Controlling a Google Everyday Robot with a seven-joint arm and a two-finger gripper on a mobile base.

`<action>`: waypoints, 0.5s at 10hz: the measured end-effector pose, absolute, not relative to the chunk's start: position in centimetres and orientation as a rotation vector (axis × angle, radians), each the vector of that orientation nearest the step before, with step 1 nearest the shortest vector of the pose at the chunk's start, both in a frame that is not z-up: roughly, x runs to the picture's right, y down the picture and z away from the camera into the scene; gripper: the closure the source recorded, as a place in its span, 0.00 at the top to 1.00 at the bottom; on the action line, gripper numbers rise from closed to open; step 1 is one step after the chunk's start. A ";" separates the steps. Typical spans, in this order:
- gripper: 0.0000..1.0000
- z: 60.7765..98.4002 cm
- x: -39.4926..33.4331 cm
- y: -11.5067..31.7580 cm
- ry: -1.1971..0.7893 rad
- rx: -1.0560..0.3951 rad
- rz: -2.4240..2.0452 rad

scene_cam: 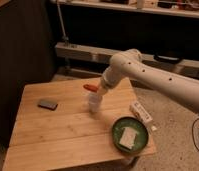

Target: Place the pepper in the ceramic cup

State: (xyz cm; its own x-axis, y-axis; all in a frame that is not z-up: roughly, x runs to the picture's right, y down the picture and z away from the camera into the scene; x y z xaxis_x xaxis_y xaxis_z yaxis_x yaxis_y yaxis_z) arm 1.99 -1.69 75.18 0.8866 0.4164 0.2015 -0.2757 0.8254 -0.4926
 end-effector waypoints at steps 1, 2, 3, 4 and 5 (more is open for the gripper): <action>0.07 75.7 2.6 -2.5 -0.313 -0.481 0.361; 0.05 76.1 2.6 -2.9 -0.315 -0.483 0.360; 0.01 76.6 2.7 -2.6 -0.315 -0.485 0.361; 0.00 77.0 2.5 -1.9 -0.318 -0.485 0.365; 0.00 77.1 1.9 -0.8 -0.323 -0.488 0.370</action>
State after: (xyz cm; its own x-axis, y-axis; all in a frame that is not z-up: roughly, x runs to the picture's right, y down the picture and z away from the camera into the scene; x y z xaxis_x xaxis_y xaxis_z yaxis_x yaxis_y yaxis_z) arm 1.86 -0.84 77.11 0.8843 0.4168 0.2106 -0.2654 0.8197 -0.5076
